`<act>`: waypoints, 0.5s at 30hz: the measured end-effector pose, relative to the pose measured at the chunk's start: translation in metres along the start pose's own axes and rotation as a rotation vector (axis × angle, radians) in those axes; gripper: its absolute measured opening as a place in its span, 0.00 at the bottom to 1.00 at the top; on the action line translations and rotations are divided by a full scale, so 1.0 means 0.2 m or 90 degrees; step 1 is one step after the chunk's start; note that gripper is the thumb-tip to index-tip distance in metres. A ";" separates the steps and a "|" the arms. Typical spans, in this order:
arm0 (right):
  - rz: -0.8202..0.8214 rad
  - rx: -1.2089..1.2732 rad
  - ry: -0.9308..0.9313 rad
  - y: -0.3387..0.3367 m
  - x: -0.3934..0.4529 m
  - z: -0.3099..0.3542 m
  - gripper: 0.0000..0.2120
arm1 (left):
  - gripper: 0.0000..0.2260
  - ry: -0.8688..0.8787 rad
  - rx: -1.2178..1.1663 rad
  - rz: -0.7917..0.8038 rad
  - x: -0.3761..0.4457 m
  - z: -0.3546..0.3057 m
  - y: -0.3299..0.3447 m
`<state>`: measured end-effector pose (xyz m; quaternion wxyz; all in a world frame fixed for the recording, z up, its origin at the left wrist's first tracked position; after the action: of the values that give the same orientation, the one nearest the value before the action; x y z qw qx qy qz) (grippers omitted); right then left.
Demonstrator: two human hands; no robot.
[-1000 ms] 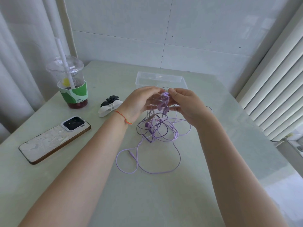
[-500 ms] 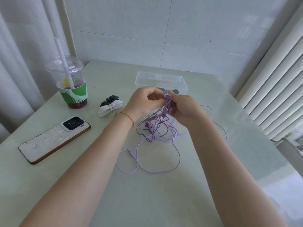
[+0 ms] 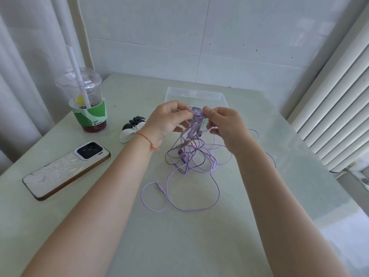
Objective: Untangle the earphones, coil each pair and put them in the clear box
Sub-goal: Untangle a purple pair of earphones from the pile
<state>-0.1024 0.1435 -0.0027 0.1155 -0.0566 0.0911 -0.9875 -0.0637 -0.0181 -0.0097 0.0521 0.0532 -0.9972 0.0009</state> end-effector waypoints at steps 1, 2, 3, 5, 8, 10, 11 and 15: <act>-0.026 -0.038 -0.018 -0.01 0.00 0.00 0.12 | 0.04 0.007 0.019 -0.004 0.00 -0.01 0.00; -0.057 -0.066 -0.035 -0.02 0.01 0.00 0.12 | 0.04 0.013 0.039 -0.002 0.00 -0.01 0.01; -0.090 -0.086 -0.053 -0.02 0.01 0.01 0.12 | 0.04 0.017 0.063 0.005 0.00 -0.01 0.02; -0.146 -0.095 -0.070 -0.03 0.00 0.02 0.12 | 0.03 0.016 0.135 0.020 0.00 0.01 0.03; -0.149 -0.072 -0.064 -0.03 0.00 0.02 0.13 | 0.06 0.008 0.268 -0.013 0.02 0.05 0.01; -0.130 -0.041 -0.037 -0.02 0.00 0.02 0.12 | 0.06 0.005 0.354 -0.014 0.02 0.06 0.00; -0.116 0.001 -0.010 -0.01 -0.01 0.01 0.13 | 0.06 0.005 0.380 0.001 0.02 0.06 0.01; -0.051 0.163 0.087 0.02 -0.02 -0.02 0.13 | 0.08 -0.004 0.434 0.007 0.01 0.06 0.00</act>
<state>-0.0990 0.1405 -0.0085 0.0762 0.0222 -0.0302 -0.9964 -0.0671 -0.0185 -0.0221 0.0279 0.0624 -0.9400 0.3343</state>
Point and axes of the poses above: each hand's wrist, its own x-axis towards the middle knuckle, its own y-axis out of the palm, z = x × y, the point moved 5 cm from there along x, towards the middle knuckle, and after that the axes turned 1 degree about -y, right-handed, at the moved point
